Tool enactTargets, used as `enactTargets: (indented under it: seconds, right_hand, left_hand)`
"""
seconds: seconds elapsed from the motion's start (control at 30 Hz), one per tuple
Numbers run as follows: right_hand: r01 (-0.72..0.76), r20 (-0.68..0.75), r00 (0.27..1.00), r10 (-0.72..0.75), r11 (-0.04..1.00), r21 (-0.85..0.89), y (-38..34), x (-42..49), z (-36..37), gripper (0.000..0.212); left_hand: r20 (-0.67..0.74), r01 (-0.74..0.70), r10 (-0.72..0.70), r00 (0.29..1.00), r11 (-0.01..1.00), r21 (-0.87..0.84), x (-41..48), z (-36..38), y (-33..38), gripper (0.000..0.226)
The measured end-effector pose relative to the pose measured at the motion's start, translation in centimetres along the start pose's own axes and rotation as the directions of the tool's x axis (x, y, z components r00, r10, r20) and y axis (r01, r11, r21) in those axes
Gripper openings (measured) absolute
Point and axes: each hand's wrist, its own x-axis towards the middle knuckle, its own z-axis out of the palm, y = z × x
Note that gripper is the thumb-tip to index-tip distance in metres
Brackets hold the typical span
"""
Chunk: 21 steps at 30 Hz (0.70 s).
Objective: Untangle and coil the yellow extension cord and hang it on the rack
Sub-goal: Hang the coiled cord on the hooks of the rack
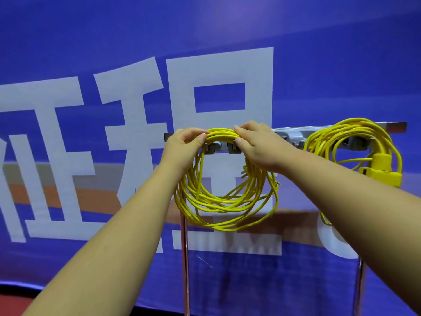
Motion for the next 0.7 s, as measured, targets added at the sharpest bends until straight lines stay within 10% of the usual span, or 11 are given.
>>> enactTargets:
  seconds: [0.7]
  right_hand:
    - [-0.143,-0.299,0.931,0.209,0.963,0.228,-1.5,-0.8,-1.1,0.021]
  left_hand:
    - [-0.021,-0.120,0.136,0.990,0.928,0.351,-0.3,-0.1,1.9,0.010]
